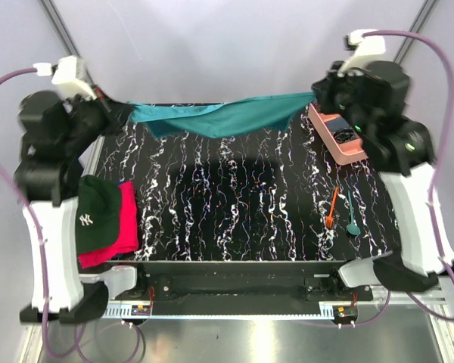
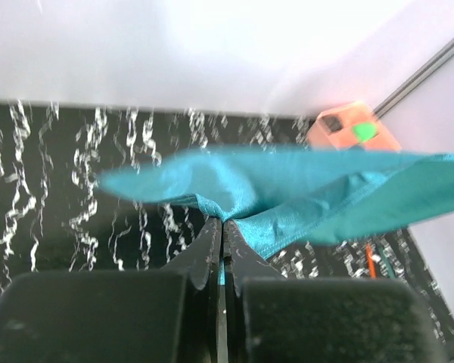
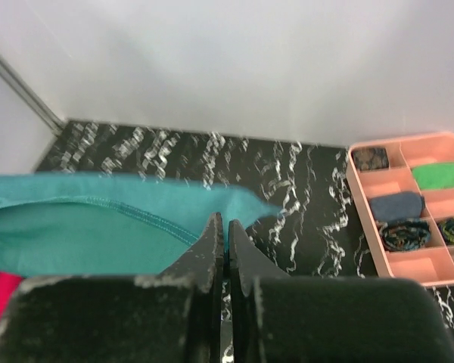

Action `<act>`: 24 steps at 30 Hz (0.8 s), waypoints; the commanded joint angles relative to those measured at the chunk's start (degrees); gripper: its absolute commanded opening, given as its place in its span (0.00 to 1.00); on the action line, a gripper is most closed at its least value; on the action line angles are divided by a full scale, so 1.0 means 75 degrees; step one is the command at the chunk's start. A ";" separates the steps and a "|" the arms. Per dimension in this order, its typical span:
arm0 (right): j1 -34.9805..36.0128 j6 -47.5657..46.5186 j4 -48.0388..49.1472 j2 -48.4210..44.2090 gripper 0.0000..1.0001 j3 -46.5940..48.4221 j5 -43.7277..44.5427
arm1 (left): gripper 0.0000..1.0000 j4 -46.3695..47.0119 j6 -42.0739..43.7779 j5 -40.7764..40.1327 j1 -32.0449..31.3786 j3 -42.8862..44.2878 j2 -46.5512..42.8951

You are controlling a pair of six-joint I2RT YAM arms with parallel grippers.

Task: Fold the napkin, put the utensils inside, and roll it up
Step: Flatten the napkin out

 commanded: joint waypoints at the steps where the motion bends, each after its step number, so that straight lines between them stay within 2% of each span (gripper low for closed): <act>1: 0.0089 0.0166 -0.0121 -0.1177 0.00 0.0452 -0.0303 | 0.00 -0.0215 -0.0278 -0.0027 0.0044 0.0627 -0.0835; 6: 0.0089 0.0319 -0.0697 -0.1201 0.00 0.1356 -0.0550 | 0.00 -0.0556 -0.0594 0.0476 0.0044 0.1389 -0.1035; 8: 0.0101 0.0295 -0.0674 -0.1085 0.00 0.1579 -0.0317 | 0.00 -0.0545 -0.0700 0.0709 0.0044 0.1507 -0.0930; 11: 0.0089 -0.0019 -0.0557 -0.0535 0.00 0.1674 0.0268 | 0.00 -0.0242 -0.0724 0.0933 0.0044 0.1181 -0.0544; 12: 0.0089 -0.0068 -0.0499 -0.0162 0.00 0.1627 0.0490 | 0.00 -0.0147 -0.0712 0.0957 0.0114 0.0750 -0.0404; 15: -0.0004 -0.0326 0.0004 0.0623 0.00 0.1101 0.0691 | 0.00 0.0403 -0.0758 0.1390 0.0347 -0.0152 0.0287; 18: -0.0367 -0.0466 0.1080 0.1489 0.00 0.0339 0.0517 | 0.00 0.1024 -0.0817 0.1473 0.0676 -0.0775 0.1282; 21: -0.0707 -0.0513 0.1784 0.2803 0.00 0.0126 0.0190 | 0.00 0.1353 -0.0887 0.1719 0.0887 -0.0790 0.2769; 22: -0.0766 -0.0537 0.1949 0.3213 0.00 0.0312 0.0072 | 0.01 0.1389 -0.0911 0.1696 0.0923 -0.0708 0.3655; 23: -0.0894 -0.0549 0.1997 0.4191 0.05 0.0558 -0.0092 | 0.12 0.1401 -0.0957 0.1765 0.0970 -0.0382 0.4117; 24: -0.0930 -0.0572 0.1905 0.4747 0.19 0.1338 -0.0442 | 0.26 0.1389 -0.0981 0.1824 0.1063 -0.0170 0.4585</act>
